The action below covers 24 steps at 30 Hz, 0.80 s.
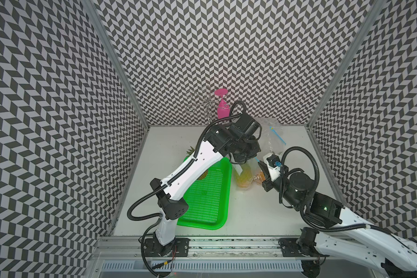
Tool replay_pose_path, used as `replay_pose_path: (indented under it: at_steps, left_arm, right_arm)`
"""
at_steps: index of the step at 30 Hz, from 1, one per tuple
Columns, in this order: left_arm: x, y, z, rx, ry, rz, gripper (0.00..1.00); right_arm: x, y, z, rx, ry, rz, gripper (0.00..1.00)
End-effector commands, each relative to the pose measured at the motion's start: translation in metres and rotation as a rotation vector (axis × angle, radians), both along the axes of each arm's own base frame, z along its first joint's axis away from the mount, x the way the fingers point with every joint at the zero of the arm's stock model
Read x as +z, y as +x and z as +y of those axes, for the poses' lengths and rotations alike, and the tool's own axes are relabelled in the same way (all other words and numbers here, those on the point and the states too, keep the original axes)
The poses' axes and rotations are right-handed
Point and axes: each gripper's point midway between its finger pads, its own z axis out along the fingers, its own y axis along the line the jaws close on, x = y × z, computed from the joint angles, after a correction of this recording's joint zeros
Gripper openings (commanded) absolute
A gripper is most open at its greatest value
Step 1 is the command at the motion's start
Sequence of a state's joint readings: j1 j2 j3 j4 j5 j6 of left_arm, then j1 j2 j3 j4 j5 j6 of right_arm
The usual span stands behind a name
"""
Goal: Open the zip-top bag and take out the pineapple
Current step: Unzip the zipper on the zipper food storage bag.
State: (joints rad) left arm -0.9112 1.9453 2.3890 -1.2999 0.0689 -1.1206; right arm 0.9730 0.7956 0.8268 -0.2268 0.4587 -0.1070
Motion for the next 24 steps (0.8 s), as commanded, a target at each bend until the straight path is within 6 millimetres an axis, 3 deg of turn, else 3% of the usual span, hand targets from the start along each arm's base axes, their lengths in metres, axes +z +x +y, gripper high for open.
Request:
replay_pose_path:
  at_steps: [1, 8, 18, 24]
  left_arm:
    - [0.028, 0.052, 0.035, 0.15, 0.017, -0.173, 0.0]
    - [0.016, 0.077, 0.045, 0.196, 0.092, -0.222, 0.0]
    - [0.025, 0.095, 0.056, 0.254, 0.131, -0.31, 0.0]
    - [0.019, 0.11, 0.073, 0.292, 0.198, -0.336, 0.0]
  right_arm:
    - [-0.007, -0.003, -0.015, -0.056, -0.009, 0.07, 0.0]
    - [0.01, -0.012, -0.013, -0.021, 0.015, 0.11, 0.0]
    - [-0.012, -0.025, -0.006, 0.02, 0.003, 0.219, 0.0]
    - [-0.002, -0.029, -0.012, 0.002, 0.044, 0.269, 0.0]
